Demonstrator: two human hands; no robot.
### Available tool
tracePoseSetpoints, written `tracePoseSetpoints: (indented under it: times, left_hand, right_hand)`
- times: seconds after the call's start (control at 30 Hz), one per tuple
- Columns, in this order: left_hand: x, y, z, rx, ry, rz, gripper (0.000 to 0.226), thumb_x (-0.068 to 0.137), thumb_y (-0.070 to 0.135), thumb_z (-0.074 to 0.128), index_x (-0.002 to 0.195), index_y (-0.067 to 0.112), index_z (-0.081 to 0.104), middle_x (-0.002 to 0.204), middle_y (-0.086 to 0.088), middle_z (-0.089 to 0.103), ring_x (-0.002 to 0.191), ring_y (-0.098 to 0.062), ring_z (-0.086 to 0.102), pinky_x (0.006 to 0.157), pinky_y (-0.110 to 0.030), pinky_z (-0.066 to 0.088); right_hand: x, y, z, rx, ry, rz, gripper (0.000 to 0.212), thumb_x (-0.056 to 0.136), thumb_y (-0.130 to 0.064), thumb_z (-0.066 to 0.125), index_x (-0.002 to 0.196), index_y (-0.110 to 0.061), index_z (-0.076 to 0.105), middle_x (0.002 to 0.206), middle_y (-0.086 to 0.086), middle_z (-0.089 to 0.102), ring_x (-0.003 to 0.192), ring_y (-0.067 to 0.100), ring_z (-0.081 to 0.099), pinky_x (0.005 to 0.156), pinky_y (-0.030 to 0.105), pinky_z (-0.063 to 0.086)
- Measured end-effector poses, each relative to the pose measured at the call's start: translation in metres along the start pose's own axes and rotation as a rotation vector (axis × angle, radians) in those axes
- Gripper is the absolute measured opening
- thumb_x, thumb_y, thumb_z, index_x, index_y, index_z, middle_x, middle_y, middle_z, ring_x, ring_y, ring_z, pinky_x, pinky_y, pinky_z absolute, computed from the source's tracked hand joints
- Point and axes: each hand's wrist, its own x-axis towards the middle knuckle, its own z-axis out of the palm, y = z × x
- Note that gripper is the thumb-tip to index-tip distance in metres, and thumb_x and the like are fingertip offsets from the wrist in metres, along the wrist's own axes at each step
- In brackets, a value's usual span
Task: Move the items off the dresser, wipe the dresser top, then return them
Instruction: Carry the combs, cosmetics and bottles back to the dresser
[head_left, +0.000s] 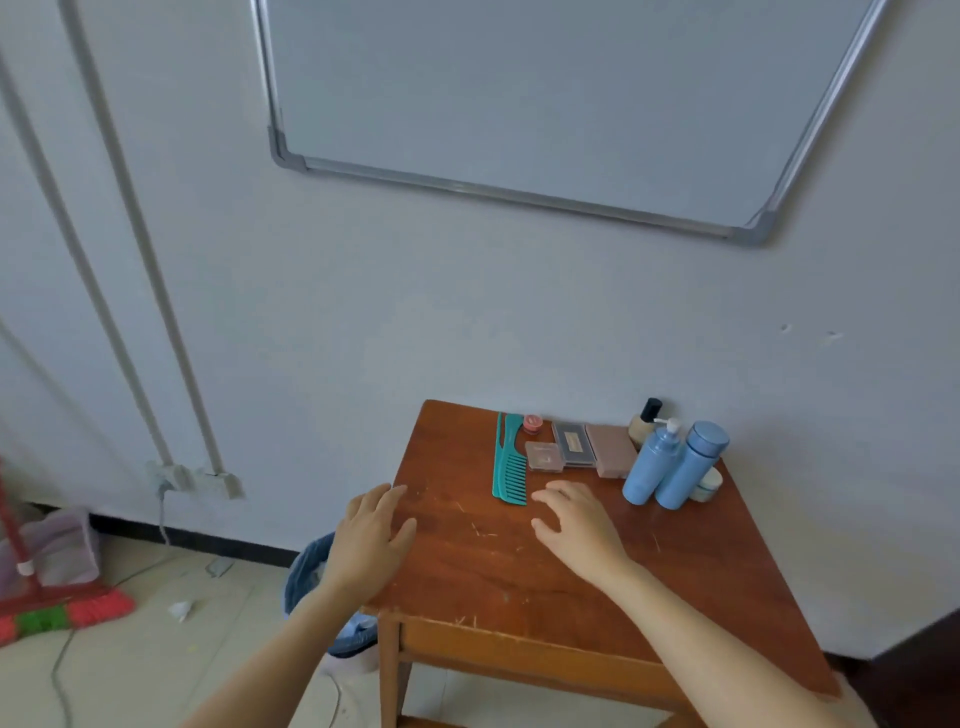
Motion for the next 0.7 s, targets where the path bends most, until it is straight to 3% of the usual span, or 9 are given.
tracePoseSetpoints:
  times: [0.2, 0.4, 0.57, 0.7]
  left_hand:
    - [0.027, -0.005, 0.058, 0.027, -0.182, -0.031, 0.048, 0.095, 0.036, 0.038, 0.140, 0.023, 0.032, 0.149, 0.002, 0.029, 0.138, -0.017, 0.022, 0.112, -0.035, 0.023]
    - [0.073, 0.015, 0.084, 0.130, -0.300, -0.052, 0.047, 0.097, 0.036, 0.034, 0.141, 0.024, 0.028, 0.150, 0.004, 0.027, 0.139, -0.016, 0.021, 0.113, -0.035, 0.022]
    - [0.107, 0.021, 0.095, 0.159, -0.304, -0.126, 0.045, 0.097, 0.032, 0.034, 0.141, 0.023, 0.031, 0.147, 0.004, 0.034, 0.136, -0.016, 0.028, 0.112, -0.034, 0.029]
    - [0.110, 0.016, 0.101, 0.182, -0.254, -0.181, 0.041, 0.097, 0.030, 0.034, 0.137, 0.024, 0.036, 0.140, 0.007, 0.041, 0.128, -0.011, 0.037, 0.107, -0.029, 0.035]
  right_hand:
    - [0.013, 0.024, 0.049, 0.080, -0.165, 0.172, 0.039, 0.092, -0.032, 0.049, 0.130, -0.023, 0.046, 0.138, -0.004, 0.042, 0.130, 0.012, 0.034, 0.105, 0.026, 0.032]
    - [0.068, 0.045, 0.065, 0.152, -0.191, 0.268, 0.045, 0.091, -0.040, 0.048, 0.133, -0.024, 0.041, 0.139, -0.003, 0.044, 0.129, 0.015, 0.037, 0.103, 0.029, 0.038]
    - [0.113, 0.046, 0.083, 0.149, -0.159, 0.334, 0.056, 0.087, -0.054, 0.047, 0.130, -0.020, 0.038, 0.127, 0.000, 0.051, 0.117, 0.019, 0.046, 0.089, 0.030, 0.045]
    - [0.133, 0.041, 0.094, 0.062, -0.112, 0.368, 0.064, 0.085, -0.059, 0.045, 0.133, -0.019, 0.031, 0.129, 0.005, 0.047, 0.117, 0.022, 0.044, 0.089, 0.031, 0.041]
